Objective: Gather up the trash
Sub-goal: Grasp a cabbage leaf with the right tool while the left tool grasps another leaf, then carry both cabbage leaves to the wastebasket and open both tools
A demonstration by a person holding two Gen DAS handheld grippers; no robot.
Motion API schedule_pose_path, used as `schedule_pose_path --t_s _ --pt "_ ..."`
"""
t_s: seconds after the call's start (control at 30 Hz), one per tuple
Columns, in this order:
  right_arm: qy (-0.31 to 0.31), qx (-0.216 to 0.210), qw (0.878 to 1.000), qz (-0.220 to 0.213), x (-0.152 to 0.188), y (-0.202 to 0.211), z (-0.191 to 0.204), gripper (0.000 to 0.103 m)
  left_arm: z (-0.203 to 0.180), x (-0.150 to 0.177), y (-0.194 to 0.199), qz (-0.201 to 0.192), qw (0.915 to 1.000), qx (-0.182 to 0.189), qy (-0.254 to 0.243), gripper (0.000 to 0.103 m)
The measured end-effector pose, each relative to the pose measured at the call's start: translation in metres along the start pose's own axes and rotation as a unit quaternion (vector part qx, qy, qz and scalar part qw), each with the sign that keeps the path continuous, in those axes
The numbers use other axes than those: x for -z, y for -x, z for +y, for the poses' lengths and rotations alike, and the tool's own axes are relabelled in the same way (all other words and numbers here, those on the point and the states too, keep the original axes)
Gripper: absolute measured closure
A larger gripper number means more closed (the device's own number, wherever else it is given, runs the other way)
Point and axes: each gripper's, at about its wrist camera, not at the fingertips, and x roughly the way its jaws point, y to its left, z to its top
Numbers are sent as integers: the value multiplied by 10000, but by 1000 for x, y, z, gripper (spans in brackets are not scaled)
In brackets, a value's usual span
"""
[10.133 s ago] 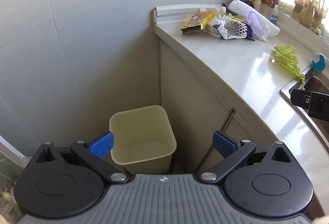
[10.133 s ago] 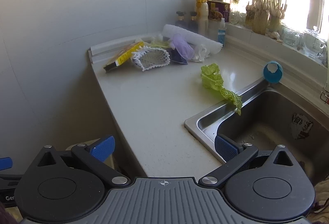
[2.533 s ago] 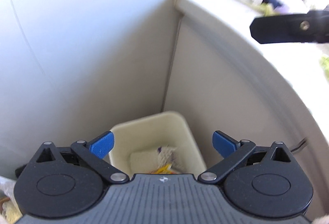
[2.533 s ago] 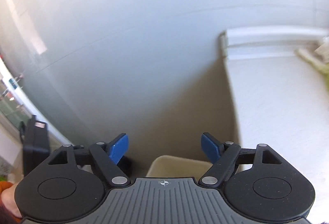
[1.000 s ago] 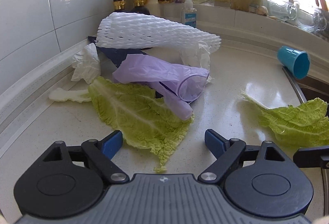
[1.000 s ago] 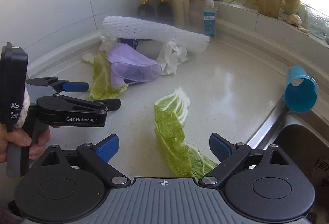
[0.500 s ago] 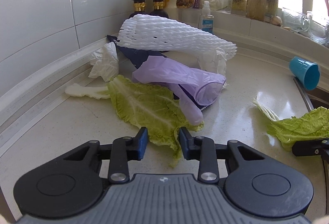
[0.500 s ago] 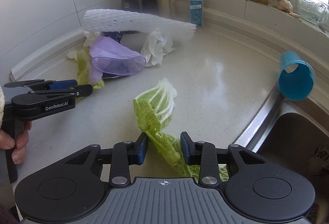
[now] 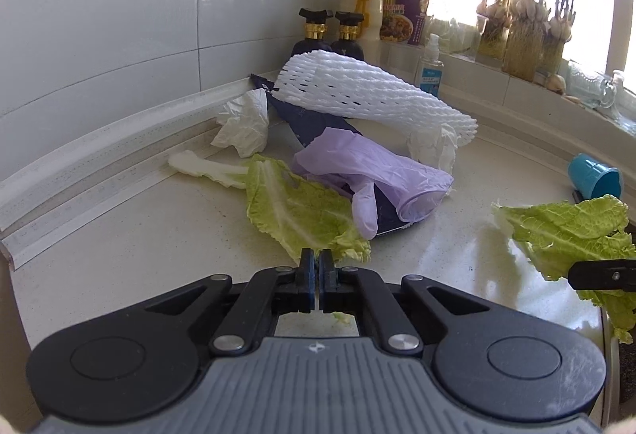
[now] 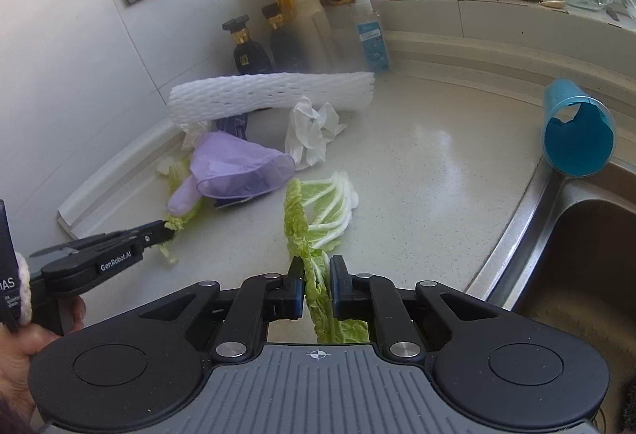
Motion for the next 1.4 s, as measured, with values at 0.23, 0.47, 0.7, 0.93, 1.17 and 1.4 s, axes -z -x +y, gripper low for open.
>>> schedule_pose_path --t_s 0.23,0.47,0.7,0.93,1.17,1.4 --pt "-17 -515 9987 -52 0 6 8 91 4 -2 34 -258 9996 -24 58 102" --pt "109 -845 9963 -71 1 9 22 91 9 -3 64 -538 9984 -67 146 102" --pt "203 -1346 9905 -187 2 19 38 91 14 -11 93 -828 9962 -98 251 102" --pt "277 -1837 9821 -303 1 30 53 91 14 -16 132 -1180 9925 -179 273 102" --pt "629 -2313 9705 -253 7 39 83 91 21 -15 175 -1491 9876 -338 345 102" --pt "1076 -2804 9538 -65 22 45 121 91 42 -3 218 -1695 9823 -596 537 102"
